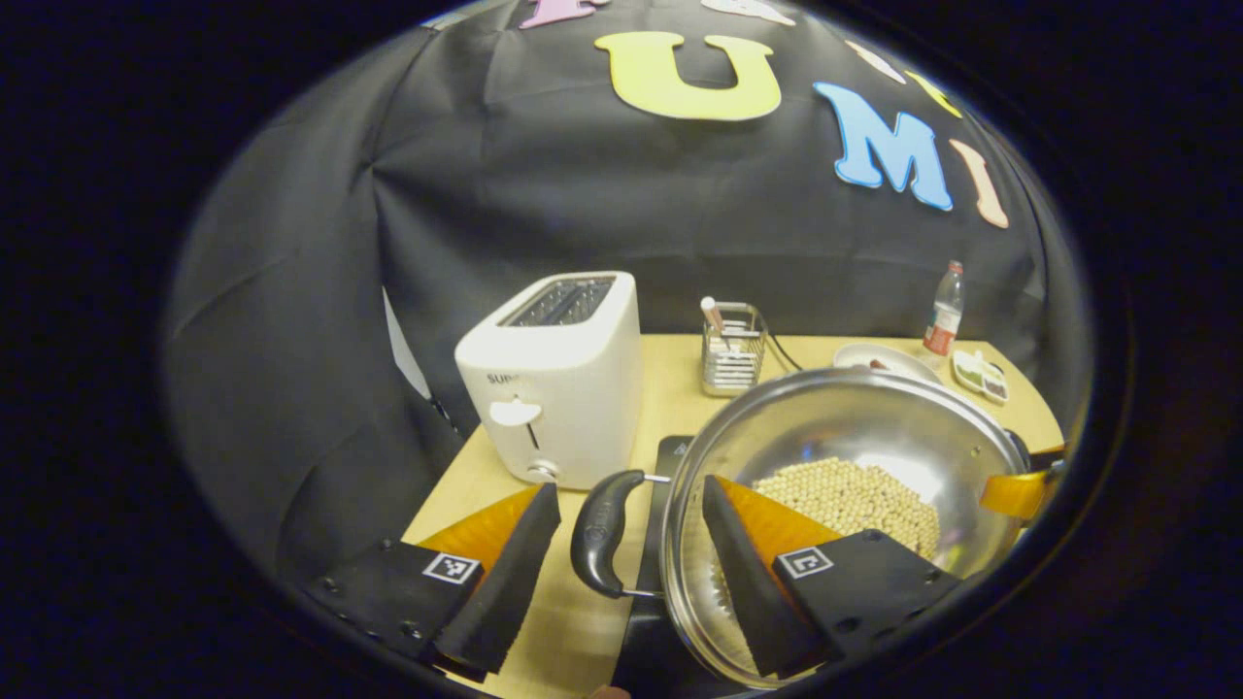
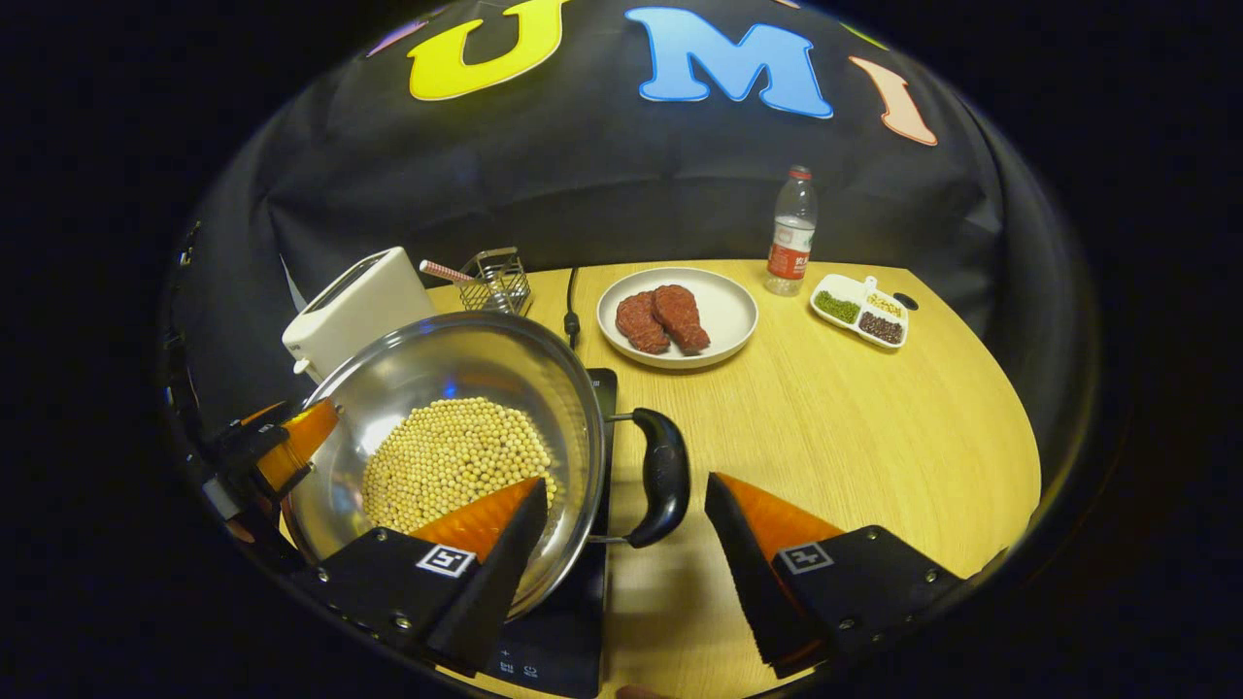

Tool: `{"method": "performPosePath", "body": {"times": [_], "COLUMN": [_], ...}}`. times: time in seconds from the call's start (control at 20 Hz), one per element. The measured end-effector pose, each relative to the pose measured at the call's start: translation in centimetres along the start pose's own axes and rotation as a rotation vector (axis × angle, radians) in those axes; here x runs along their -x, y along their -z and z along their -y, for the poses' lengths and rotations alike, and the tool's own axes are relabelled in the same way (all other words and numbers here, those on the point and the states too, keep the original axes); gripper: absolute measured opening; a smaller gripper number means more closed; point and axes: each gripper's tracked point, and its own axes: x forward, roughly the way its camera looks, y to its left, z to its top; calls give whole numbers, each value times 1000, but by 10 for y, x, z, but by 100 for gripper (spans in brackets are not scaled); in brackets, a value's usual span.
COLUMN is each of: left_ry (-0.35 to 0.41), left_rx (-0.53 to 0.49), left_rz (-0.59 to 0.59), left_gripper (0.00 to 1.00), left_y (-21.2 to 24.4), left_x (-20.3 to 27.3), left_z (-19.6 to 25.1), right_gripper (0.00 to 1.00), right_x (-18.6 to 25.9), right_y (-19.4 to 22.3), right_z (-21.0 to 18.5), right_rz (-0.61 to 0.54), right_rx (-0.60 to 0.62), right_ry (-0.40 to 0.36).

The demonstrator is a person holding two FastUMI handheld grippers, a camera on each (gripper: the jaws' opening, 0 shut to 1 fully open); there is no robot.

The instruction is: First push the handle of the pot to place it horizontally, then grasp the pot with both hands and set it on the induction cooktop.

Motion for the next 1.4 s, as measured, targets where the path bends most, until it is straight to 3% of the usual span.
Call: {"method": "performPosePath", "body": {"times": [0.2,0.35,0.7,0.8,0.9,0.95,1.05,1.1,1.2,1.3,1.4], "left_ry": [-13,19,101,111,115,120,117,111,125,145,153], "left_rx": [-14,-16,33,34,39,39,26,18,9,1,-6], "left_rz": [143,205,351,385,413,435,481,497,520,549,571], "left_gripper": [91,100,91,91,99,91,100,95,100,93,100], "left_y": [-46,-68,-114,-121,-127,-130,-136,-140,-144,-150,-151], "left_x": [41,74,171,203,233,248,275,287,309,330,347], "left_z": [22,61,171,198,226,241,264,273,295,309,315], "right_gripper": [98,98,98,98,98,98,98,98,98,98,98], "right_x": [30,63,155,179,204,215,237,247,266,285,297], "right_y": [-29,-50,-75,-74,-72,-72,-71,-71,-69,-71,-74], "right_z": [21,55,134,157,179,189,209,218,235,247,252], "right_rz": [132,235,440,483,516,535,570,582,598,625,647], "right_rx": [18,55,132,151,158,157,153,151,147,131,116], "right_ry": [-40,-22,-1,4,0,-5,-17,-20,-17,-12,0]}}
